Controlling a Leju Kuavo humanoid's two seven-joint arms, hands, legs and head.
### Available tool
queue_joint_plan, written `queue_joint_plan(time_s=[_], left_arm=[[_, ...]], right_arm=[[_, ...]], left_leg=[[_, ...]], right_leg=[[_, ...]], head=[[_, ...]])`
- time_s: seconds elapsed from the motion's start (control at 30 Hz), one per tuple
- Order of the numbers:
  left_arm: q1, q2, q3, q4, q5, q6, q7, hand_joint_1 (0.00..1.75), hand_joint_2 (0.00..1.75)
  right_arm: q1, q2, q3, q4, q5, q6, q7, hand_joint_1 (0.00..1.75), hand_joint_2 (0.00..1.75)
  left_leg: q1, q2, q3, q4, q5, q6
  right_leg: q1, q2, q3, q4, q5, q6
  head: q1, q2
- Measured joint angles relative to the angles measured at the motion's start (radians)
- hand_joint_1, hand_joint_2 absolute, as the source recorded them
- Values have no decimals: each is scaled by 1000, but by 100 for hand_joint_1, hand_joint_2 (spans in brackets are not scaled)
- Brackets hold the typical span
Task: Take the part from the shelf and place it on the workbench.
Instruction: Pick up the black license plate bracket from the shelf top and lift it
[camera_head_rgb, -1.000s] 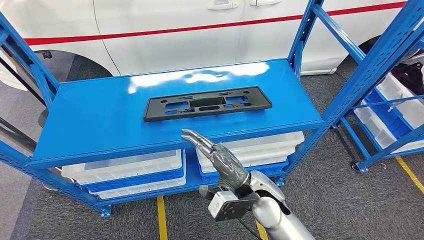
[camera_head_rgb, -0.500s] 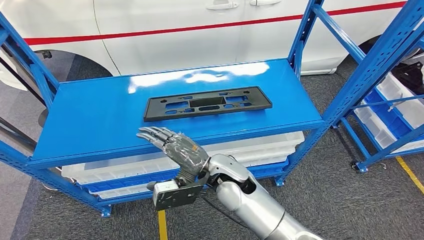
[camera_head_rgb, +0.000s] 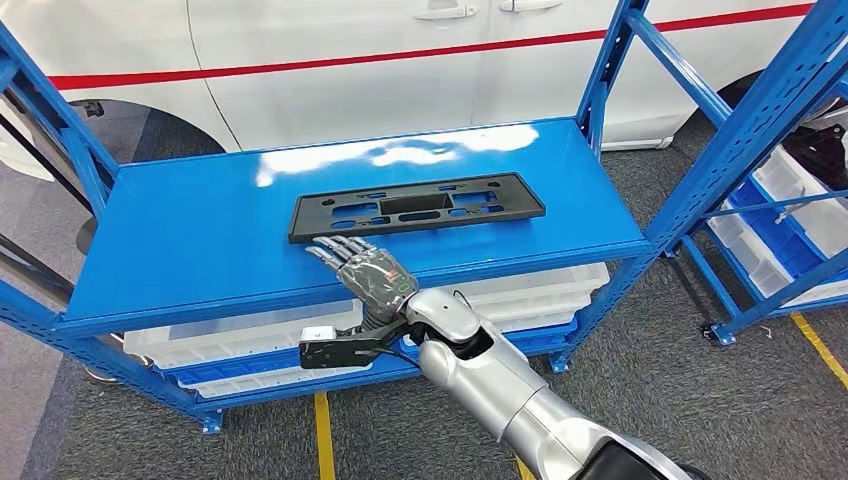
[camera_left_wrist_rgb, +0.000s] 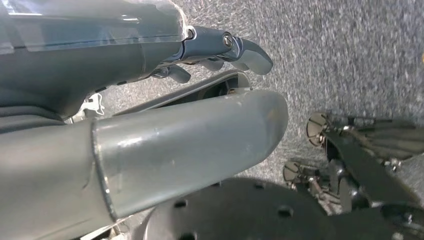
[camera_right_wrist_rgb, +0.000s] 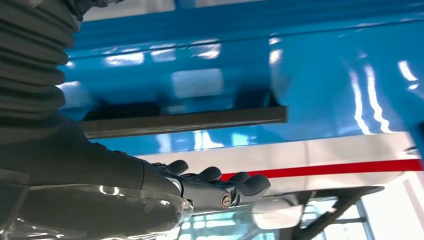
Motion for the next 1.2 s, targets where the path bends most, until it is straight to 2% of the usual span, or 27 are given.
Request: queue_joint_plan(time_s=[0.2,0.33,0.8,1.2], left_arm=[[0,-9,-4,0,-28,1,1,0,0],[-1,-11,-8,0,-43,-1,1,0,0],[-2,-13,-11,0,-59,-8,-2,0,0],[-5,-13,-11,0,-71,-16,4,0,0]], right_arm=[[-43,17,-76,105,153,-69,56,0,175],[-66,19,-146,158,242,-113,88,0,0],[-73,15,-368,208,368,-156,125,0,0],[-73,13,-444,290,391,-204,125,0,0]], left_leg=[[0,0,0,0,0,0],[0,0,0,0,0,0],[0,-1,-1,0,0,0],[0,-1,-1,1,0,0]], right_leg=[[0,0,0,0,0,0],[0,-1,0,0,0,0],[0,-1,-1,0,0,0],[0,-1,-1,0,0,0]], head=[[0,0],[0,0],[0,0],[0,0]])
